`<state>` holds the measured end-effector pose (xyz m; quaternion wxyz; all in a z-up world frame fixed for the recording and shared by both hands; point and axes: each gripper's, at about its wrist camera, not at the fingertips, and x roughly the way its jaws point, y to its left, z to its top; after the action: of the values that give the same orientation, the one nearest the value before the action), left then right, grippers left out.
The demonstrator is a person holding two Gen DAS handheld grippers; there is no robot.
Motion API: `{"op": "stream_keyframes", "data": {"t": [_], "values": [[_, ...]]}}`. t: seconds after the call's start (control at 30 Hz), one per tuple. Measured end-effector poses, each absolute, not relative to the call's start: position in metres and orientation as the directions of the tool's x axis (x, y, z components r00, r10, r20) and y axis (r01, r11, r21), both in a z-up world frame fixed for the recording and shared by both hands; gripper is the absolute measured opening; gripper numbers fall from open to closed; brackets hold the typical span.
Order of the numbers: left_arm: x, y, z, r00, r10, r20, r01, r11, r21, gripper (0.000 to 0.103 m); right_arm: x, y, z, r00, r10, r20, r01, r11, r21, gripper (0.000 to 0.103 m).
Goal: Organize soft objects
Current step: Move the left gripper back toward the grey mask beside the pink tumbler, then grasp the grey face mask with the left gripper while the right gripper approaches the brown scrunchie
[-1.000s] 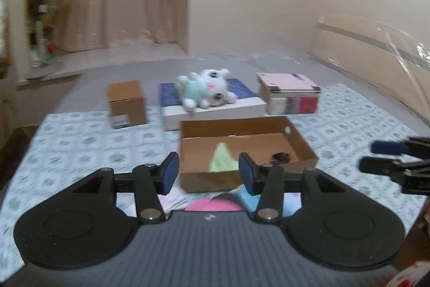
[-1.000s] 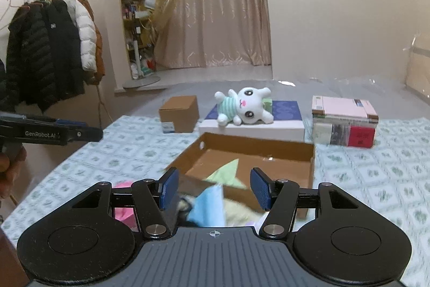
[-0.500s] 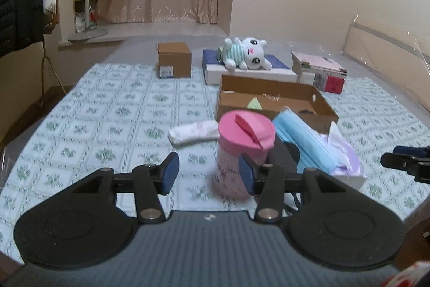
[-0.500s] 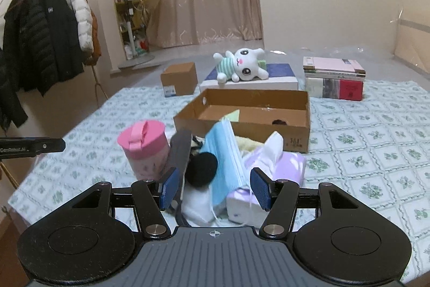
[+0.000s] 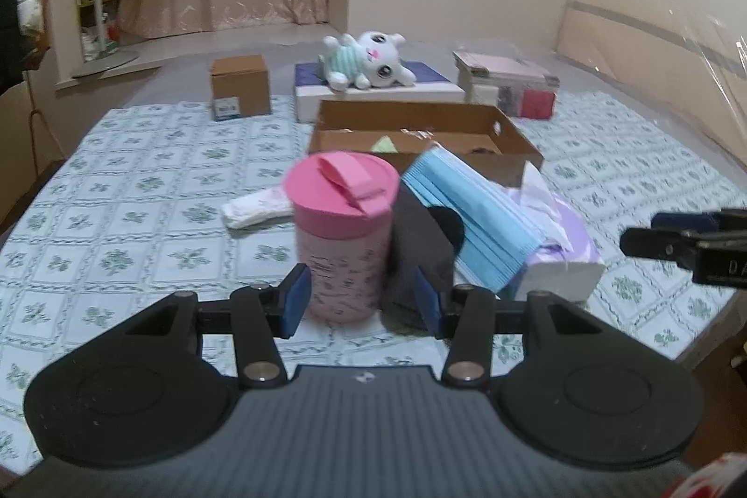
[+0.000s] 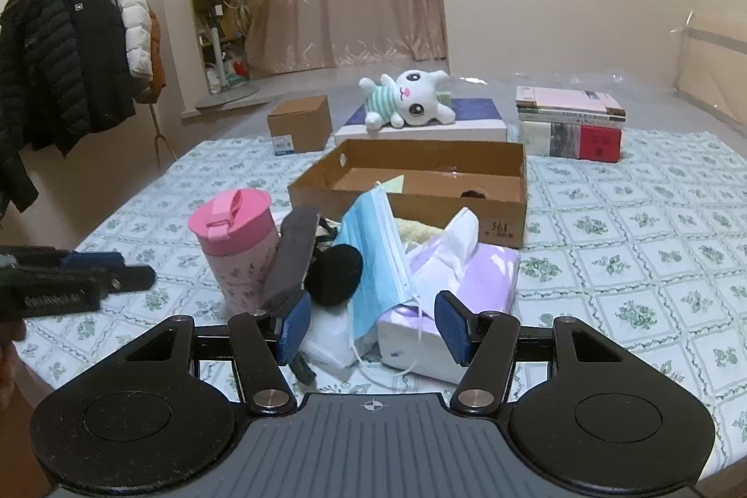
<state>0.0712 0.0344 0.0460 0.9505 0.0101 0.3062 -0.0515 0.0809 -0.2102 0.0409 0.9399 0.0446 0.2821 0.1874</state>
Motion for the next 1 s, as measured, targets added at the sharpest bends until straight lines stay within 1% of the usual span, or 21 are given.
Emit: {"op": "stream_keyframes", "data": {"t": [0.13, 0.2, 0.27, 0.3, 0.53, 0.63, 0.7, 0.73, 0.77, 0.8, 0.87, 0.9, 0.97, 1.0], "values": [[0.086, 0.019, 0.026, 0.791, -0.105, -0.603, 0.130, 0.991, -0.003, 0.045, 0.089, -0.213, 0.033, 0.768, 0.370, -0.522, -0.316, 0.929, 0.193, 0.059], [0.096, 0.012, 0.015, 0.784, -0.111, -0.611, 0.139, 0.990, -0.003, 0.047, 0.094, -0.216, 0.027, 0.766, 0.366, -0.528, -0.309, 0.931, 0.196, 0.059], [0.106, 0.005, 0.005, 0.778, -0.113, -0.618, 0.144, 0.990, 0.000, 0.054, 0.100, -0.217, 0.022, 0.764, 0.360, -0.535, -0.303, 0.933, 0.195, 0.059], [0.111, 0.002, 0.001, 0.777, -0.112, -0.620, 0.145, 0.989, 0.004, 0.055, 0.103, -0.217, 0.020, 0.763, 0.358, -0.538, -0.301, 0.934, 0.195, 0.059], [0.147, -0.018, -0.027, 0.756, -0.116, -0.644, 0.169, 0.985, 0.021, 0.056, 0.124, -0.222, 0.003, 0.752, 0.347, -0.561, -0.285, 0.938, 0.199, 0.059], [0.158, -0.024, -0.036, 0.753, -0.098, -0.651, 0.160, 0.986, 0.037, 0.055, 0.131, -0.224, -0.002, 0.747, 0.342, -0.570, -0.278, 0.940, 0.200, 0.059], [0.163, -0.026, -0.040, 0.750, -0.088, -0.656, 0.155, 0.987, 0.045, 0.051, 0.134, -0.225, -0.005, 0.744, 0.340, -0.575, -0.276, 0.940, 0.198, 0.059], [0.165, -0.026, -0.042, 0.748, -0.084, -0.658, 0.152, 0.987, 0.047, 0.045, 0.135, -0.225, -0.007, 0.743, 0.339, -0.577, -0.277, 0.941, 0.197, 0.059], [0.167, -0.026, -0.043, 0.746, -0.082, -0.660, 0.149, 0.988, 0.046, 0.037, 0.136, -0.225, -0.008, 0.741, 0.340, -0.579, -0.277, 0.940, 0.197, 0.059], [0.167, -0.025, -0.043, 0.747, -0.081, -0.660, 0.148, 0.988, 0.047, 0.033, 0.137, -0.224, -0.008, 0.740, 0.341, -0.579, -0.279, 0.940, 0.197, 0.059], [0.165, -0.025, -0.042, 0.745, -0.077, -0.663, 0.152, 0.987, 0.055, 0.020, 0.138, -0.223, -0.009, 0.738, 0.344, -0.580, -0.285, 0.939, 0.194, 0.059], [0.164, -0.024, -0.041, 0.743, -0.079, -0.664, 0.151, 0.987, 0.052, 0.019, 0.138, -0.222, -0.008, 0.737, 0.347, -0.580, -0.291, 0.937, 0.191, 0.059], [0.158, -0.021, -0.037, 0.740, -0.087, -0.667, 0.157, 0.987, 0.045, 0.012, 0.137, -0.218, -0.008, 0.736, 0.357, -0.576, -0.309, 0.933, 0.183, 0.059], [0.155, -0.019, -0.035, 0.739, -0.091, -0.668, 0.160, 0.986, 0.043, 0.011, 0.137, -0.215, -0.007, 0.734, 0.362, -0.575, -0.319, 0.931, 0.178, 0.059]]}}
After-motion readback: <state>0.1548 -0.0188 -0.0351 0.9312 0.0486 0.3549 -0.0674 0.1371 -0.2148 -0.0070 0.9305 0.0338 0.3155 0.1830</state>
